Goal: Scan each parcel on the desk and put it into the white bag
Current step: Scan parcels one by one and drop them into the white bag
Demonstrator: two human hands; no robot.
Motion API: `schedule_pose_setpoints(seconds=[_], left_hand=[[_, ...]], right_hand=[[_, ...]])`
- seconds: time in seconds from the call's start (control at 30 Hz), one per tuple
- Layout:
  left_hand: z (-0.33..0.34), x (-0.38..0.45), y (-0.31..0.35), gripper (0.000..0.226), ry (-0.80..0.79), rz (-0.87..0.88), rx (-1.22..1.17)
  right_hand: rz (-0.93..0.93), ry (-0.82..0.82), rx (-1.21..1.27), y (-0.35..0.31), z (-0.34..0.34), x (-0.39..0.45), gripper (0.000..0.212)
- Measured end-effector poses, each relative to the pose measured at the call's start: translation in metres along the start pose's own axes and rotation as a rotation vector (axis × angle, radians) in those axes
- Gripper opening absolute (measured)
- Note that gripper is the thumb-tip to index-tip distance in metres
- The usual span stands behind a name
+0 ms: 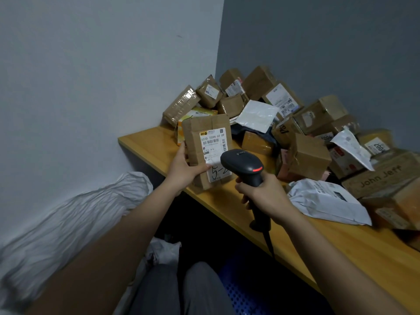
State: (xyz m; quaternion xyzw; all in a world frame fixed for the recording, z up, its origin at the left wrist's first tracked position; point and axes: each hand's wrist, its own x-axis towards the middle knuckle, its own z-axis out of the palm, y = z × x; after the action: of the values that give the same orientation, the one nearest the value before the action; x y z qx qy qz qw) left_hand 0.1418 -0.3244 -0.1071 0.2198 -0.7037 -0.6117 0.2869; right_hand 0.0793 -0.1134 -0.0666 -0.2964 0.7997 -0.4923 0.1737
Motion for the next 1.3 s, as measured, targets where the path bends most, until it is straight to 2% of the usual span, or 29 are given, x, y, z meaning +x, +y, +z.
schedule_pose_setpoints(seconds=[0.17,0.3,0.43,0.53,0.67,0.73,0.83,0.9,1.0,1.1,1.3], left_hand=[[-0.045,-0.01,0.0,0.074,0.171,0.036,-0.067],[-0.116,-0.038,-0.012,0.07,0.407,0.062,-0.109],[-0.191,-0.074,-0.053,0.066,0.612,-0.01,0.001],[-0.241,-0.093,-0.102,0.068,0.683,-0.175,0.216],[-0.283,-0.109,-0.173,0.065,0.58,-0.422,0.504],[-0.29,-0.106,-0.199,0.063,0.504,-0.486,0.631],[-0.283,-0.09,-0.223,0.076,0.41,-0.511,0.734],[-0.27,-0.075,-0.232,0.078,0.321,-0.502,0.665],[-0.251,-0.06,-0.233,0.061,0.296,-0.478,0.386],[-0.239,-0.041,-0.218,0.039,0.289,-0.405,0.253],[-0.199,-0.014,-0.139,0.023,0.279,-0.164,0.324]], right_hand=[[-0.059,-0.008,-0.063,-0.021,0.031,0.014,0.018],[-0.131,-0.059,-0.116,-0.042,0.085,0.034,0.009],[-0.205,-0.162,-0.231,-0.05,0.158,0.057,0.016],[-0.223,-0.246,-0.335,-0.045,0.209,0.072,0.01],[-0.203,-0.327,-0.43,-0.028,0.251,0.089,0.012],[-0.179,-0.355,-0.466,-0.016,0.26,0.097,0.012],[-0.12,-0.347,-0.437,-0.004,0.265,0.108,0.008],[-0.085,-0.33,-0.418,0.001,0.264,0.114,0.009],[-0.057,-0.314,-0.374,0.004,0.253,0.116,0.009],[-0.053,-0.28,-0.35,0.002,0.233,0.112,0.008],[0.003,-0.171,-0.227,-0.006,0.18,0.093,0.009]])
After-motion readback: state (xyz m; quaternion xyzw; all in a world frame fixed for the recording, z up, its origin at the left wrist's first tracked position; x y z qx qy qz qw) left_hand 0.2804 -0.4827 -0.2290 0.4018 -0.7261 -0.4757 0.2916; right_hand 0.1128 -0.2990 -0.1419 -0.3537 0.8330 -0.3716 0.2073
